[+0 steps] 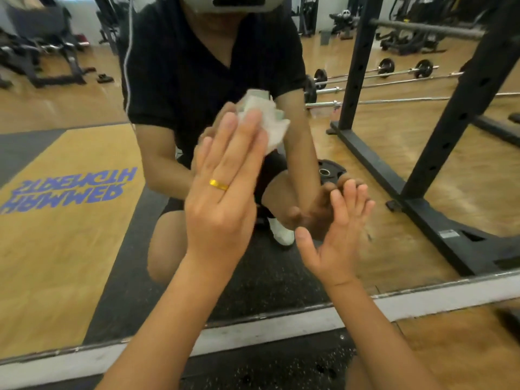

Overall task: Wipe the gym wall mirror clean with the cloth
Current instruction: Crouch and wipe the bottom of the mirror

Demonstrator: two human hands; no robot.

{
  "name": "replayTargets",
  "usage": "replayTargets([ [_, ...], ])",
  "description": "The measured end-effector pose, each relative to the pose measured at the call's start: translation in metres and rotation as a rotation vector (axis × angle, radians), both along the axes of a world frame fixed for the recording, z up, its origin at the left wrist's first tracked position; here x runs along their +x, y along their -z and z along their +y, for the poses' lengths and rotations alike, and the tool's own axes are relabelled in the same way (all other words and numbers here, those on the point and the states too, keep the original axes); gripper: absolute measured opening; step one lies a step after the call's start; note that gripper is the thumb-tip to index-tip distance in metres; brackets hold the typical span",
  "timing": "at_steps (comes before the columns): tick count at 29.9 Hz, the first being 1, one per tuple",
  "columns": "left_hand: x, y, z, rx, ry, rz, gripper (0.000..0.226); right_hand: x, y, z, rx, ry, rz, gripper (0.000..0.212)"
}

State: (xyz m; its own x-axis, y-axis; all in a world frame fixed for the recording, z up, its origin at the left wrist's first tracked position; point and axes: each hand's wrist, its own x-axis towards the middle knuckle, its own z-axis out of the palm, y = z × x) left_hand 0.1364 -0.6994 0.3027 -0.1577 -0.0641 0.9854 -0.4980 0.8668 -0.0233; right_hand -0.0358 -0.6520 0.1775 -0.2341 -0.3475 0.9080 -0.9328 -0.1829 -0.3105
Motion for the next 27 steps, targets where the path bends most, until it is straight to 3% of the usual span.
replayTargets([
  [3, -0.005, -0.005, 0.003, 0.047, -0.099, 0.174, 0.029, 0.007, -0.005, -0.006, -0.055, -0.003, -0.057, 0.07],
  [9, -0.076, -0.018, 0.026, 0.04, 0.114, 0.024, 0.027, 0.023, -0.011, 0.008, -0.008, -0.121, -0.094, 0.092],
  [15, -0.001, 0.02, 0.003, 0.039, -0.11, 0.146, 0.036, 0.011, -0.01, 0.006, -0.099, -0.179, 0.149, 0.074],
  [18, -0.001, 0.019, 0.001, 0.042, -0.081, 0.198, 0.032, 0.028, -0.014, -0.005, -0.118, -0.231, 0.239, 0.074],
  [24, -0.01, 0.01, -0.001, -0.024, 0.006, 0.002, 0.039, 0.028, -0.011, -0.02, -0.122, -0.121, 0.314, 0.072],
  [27, 0.032, 0.031, -0.009, 0.027, -0.071, 0.051, 0.044, 0.031, -0.008, -0.023, -0.139, -0.092, 0.312, 0.073],
])
